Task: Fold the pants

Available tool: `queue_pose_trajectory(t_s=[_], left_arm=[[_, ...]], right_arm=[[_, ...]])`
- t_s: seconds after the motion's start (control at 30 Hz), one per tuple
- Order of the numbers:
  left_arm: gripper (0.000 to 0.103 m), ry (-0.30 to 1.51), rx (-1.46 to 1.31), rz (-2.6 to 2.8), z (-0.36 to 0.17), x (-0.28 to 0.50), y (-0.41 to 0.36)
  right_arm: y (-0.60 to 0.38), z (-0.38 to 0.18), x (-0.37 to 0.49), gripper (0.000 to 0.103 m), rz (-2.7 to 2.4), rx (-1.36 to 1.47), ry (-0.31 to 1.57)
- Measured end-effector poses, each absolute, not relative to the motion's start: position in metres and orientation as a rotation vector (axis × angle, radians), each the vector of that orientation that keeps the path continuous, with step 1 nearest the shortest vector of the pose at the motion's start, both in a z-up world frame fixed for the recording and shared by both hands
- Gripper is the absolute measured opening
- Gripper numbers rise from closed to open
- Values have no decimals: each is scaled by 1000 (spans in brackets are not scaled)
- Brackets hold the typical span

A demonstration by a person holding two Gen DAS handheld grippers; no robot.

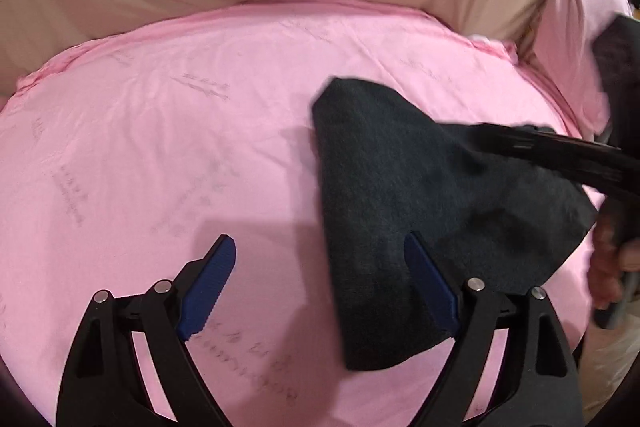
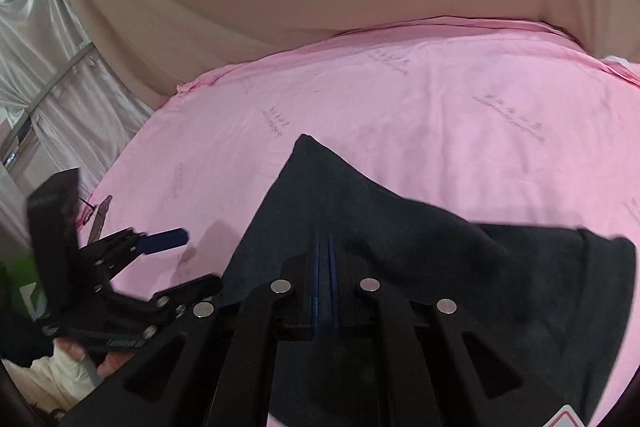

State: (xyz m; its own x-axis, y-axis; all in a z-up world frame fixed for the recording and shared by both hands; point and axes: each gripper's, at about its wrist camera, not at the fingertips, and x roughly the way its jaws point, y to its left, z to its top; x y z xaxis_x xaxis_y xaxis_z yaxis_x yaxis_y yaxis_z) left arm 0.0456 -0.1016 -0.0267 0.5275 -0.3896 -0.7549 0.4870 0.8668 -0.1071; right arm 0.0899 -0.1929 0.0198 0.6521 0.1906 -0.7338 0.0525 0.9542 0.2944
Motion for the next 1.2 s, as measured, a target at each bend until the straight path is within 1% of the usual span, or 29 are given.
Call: queue_pose_trajectory(t_s=[0.1, 0.13, 0.2, 0.27, 0.3, 0.33, 0.37, 0.4, 0.47, 0.53, 0.57, 0.6, 0.67, 0.7, 0.73, 0.77, 0.8, 0.83, 0.9, 0.93, 0.97, 1.0, 1.03, 1.1, 1.17, 1.2], left_arm=[[85, 858, 103, -468, -18, 46, -80], [85, 859, 103, -446, -16, 46, -72], [85, 861, 101, -433, -15, 48, -64], [85, 871, 75, -450, -13, 49, -57], [88, 879, 62, -467, -13, 50, -55], [90, 882, 44, -495, -12, 50, -53], [93, 885, 26, -520, -12, 50, -53], [95, 890, 14, -536, -15, 49, -55], [95, 930, -12, -604, -27, 50, -67], [95, 984, -29, -647, -42, 52, -84], [95, 1008, -44, -666, -51, 51, -92], [95, 1027, -59, -684, -58, 53, -100], [95, 1086, -104, -705, -74, 57, -115], [98, 1099, -124, -711, -79, 57, -119], [98, 1062, -127, -689, -78, 54, -122], [98, 1062, -133, -687, -79, 54, -124], [98, 1057, -149, -686, -80, 54, -124], [98, 1052, -167, -685, -80, 54, -122], [97, 1050, -205, -695, -80, 58, -120], [91, 1051, -235, -710, -80, 60, -117], [76, 1056, -255, -716, -80, 62, -115], [69, 1067, -267, -725, -81, 63, -113], [65, 1080, -277, -732, -83, 65, -113], [65, 1076, -266, -734, -83, 65, -115], [65, 1069, -249, -723, -82, 63, -121], [60, 1064, -232, -715, -82, 63, -126]], right_arm=[[-176, -35, 171, 7, 47, 299, 1037], [-167, -35, 176, 5, 48, 267, 978], [-161, -28, 176, 8, 51, 260, 988], [-170, -3, 146, 8, 100, 334, 900], [-180, 12, 119, 9, 81, 345, 840], [-190, 23, 94, 20, 39, 349, 794], [-205, 34, 61, 28, -18, 364, 743], [-223, 42, 25, 39, -84, 386, 692], [-255, 46, -34, 41, -197, 436, 646], [-286, 41, -88, 47, -322, 498, 631], [-297, 35, -110, 54, -377, 526, 637], [-307, 24, -127, 57, -391, 557, 652], [-313, 6, -139, 57, -349, 635, 670], [-314, -2, -141, 57, -318, 675, 668], [-313, -8, -141, 57, -283, 705, 658], [-313, -14, -139, 59, -238, 746, 640], [-309, -20, -132, 69, -203, 782, 635], [-309, -28, -127, 74, -155, 825, 638], [-304, -37, -120, 74, -108, 860, 645], [-301, -38, -122, 74, -99, 868, 642], [-300, -41, -125, 74, -91, 863, 626], [-298, -42, -125, 76, -81, 854, 610], [-294, -41, -124, 79, -73, 844, 606], [-289, -39, -118, 83, -78, 827, 621], [-282, -40, -100, 84, -64, 813, 641], [-280, -42, -99, 84, -83, 793, 649]])
